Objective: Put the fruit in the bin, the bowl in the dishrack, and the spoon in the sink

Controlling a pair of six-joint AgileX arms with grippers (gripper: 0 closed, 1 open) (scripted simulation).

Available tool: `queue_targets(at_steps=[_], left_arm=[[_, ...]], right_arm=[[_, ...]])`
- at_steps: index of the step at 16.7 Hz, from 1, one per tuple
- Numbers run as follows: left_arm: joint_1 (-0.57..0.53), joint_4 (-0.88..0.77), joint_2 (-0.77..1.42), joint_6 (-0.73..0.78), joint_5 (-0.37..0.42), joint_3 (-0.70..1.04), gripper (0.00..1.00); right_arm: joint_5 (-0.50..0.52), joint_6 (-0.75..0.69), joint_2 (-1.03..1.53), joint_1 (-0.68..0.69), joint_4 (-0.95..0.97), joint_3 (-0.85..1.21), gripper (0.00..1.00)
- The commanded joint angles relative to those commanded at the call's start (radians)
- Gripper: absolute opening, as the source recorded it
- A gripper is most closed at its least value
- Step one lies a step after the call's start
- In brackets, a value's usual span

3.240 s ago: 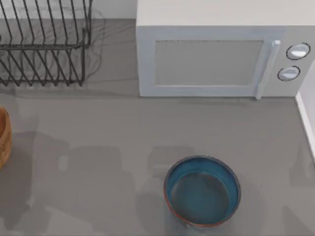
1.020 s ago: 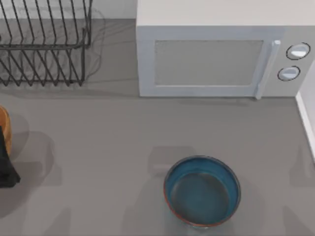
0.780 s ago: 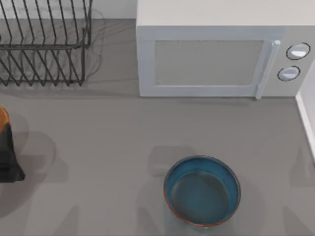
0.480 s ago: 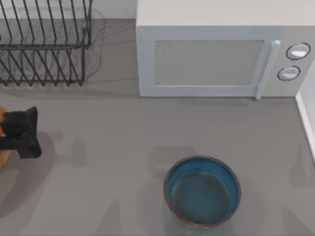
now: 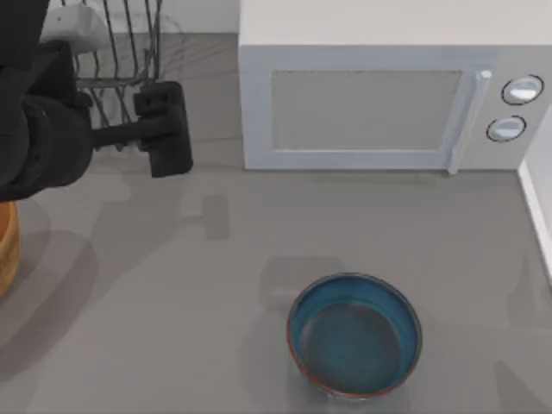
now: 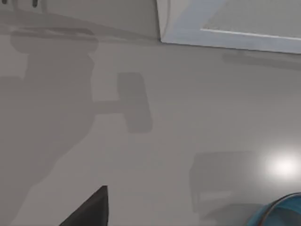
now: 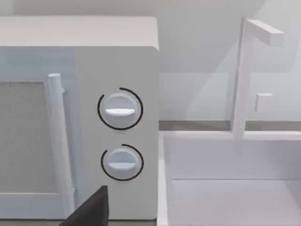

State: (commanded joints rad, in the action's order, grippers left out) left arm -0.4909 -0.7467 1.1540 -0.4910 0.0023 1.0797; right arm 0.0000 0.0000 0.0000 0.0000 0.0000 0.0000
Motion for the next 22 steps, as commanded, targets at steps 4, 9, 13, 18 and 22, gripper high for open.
queue_targets(at_steps=[4,9,13,18,22], left_arm=[[-0.137,-0.185,0.285,-0.109,0.002,0.279,1.0],[-0.296,-0.392,0.627,-0.241,-0.002,0.629,1.0],[-0.438,-0.585,0.957,-0.37,-0.007,0.968,1.0],[-0.567,-0.766,1.217,-0.507,-0.008,1.252,1.0],[-0.587,-0.8,1.275,-0.555,0.003,1.325,1.0]], right_arm=[[0.0,0.0,0.0,0.0,0.0,0.0,1.0],[0.0,0.0,0.0,0.0,0.0,0.0,1.0],[0.0,0.0,0.0,0.0,0.0,0.0,1.0],[0.0,0.0,0.0,0.0,0.0,0.0,1.0],[0.0,0.0,0.0,0.0,0.0,0.0,1.0]])
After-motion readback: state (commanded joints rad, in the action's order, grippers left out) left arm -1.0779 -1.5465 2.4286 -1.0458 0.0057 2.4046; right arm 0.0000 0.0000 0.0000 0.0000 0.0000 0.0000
